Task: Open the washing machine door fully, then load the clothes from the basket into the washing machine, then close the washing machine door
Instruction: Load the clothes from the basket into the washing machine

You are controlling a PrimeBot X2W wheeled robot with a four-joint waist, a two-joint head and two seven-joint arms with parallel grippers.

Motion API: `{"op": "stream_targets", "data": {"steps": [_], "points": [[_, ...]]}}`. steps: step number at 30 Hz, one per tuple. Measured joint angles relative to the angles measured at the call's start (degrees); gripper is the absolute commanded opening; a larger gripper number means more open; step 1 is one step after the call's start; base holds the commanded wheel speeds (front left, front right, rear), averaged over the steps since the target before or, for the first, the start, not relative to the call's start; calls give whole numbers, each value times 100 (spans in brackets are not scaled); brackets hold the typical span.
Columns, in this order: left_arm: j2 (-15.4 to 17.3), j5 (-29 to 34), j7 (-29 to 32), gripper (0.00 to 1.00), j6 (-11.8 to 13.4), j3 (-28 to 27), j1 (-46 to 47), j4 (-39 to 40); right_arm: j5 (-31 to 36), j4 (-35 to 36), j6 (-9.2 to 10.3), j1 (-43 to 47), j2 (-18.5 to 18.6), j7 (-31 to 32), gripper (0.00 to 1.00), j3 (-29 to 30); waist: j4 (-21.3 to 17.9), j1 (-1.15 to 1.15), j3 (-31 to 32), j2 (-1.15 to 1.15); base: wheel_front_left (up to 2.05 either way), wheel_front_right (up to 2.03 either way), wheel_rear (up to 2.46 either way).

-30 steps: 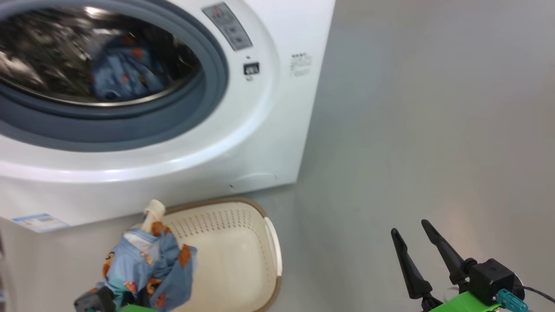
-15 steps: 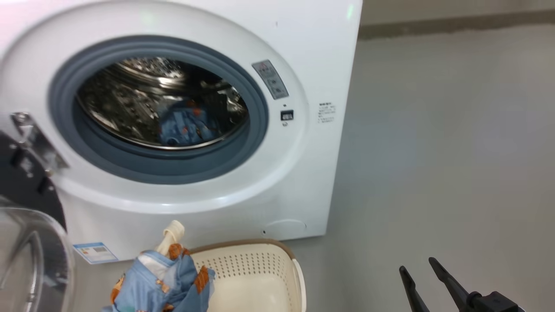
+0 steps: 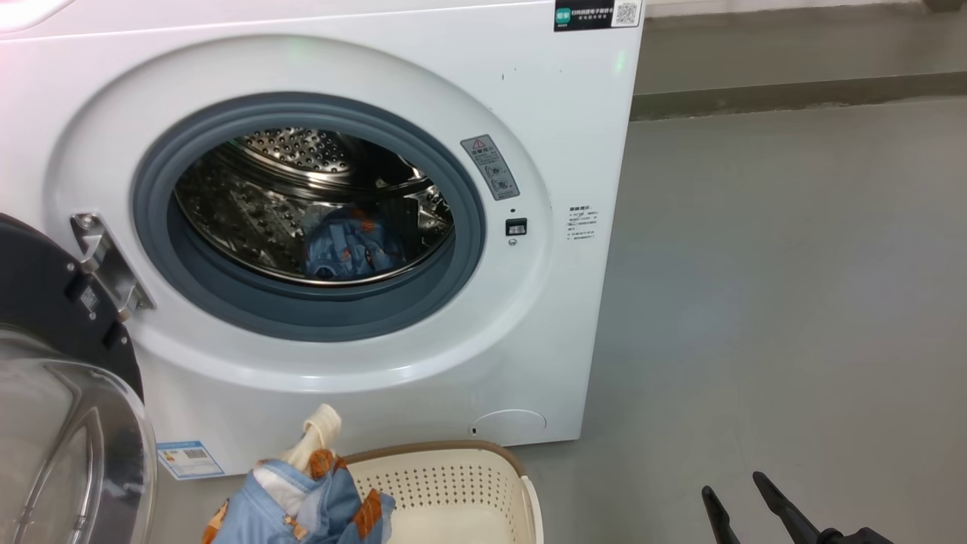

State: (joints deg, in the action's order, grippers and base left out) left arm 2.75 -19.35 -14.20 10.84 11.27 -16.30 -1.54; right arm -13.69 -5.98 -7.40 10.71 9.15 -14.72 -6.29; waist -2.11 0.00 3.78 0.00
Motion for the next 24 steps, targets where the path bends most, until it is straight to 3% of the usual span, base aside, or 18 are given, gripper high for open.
{"op": "stream_targets", "data": {"steps": [12,24], "points": [[1,58,0,0,-8,-11,115,145,4,8,0,-44,-31,0,100,-49,-190,0,-225,0,0,0,0],[124,167,0,0,-60,-292,1825,-376,46,43,0,-576,-323,0,100,-208,-678,0,-791,0,0,0,0]]}}
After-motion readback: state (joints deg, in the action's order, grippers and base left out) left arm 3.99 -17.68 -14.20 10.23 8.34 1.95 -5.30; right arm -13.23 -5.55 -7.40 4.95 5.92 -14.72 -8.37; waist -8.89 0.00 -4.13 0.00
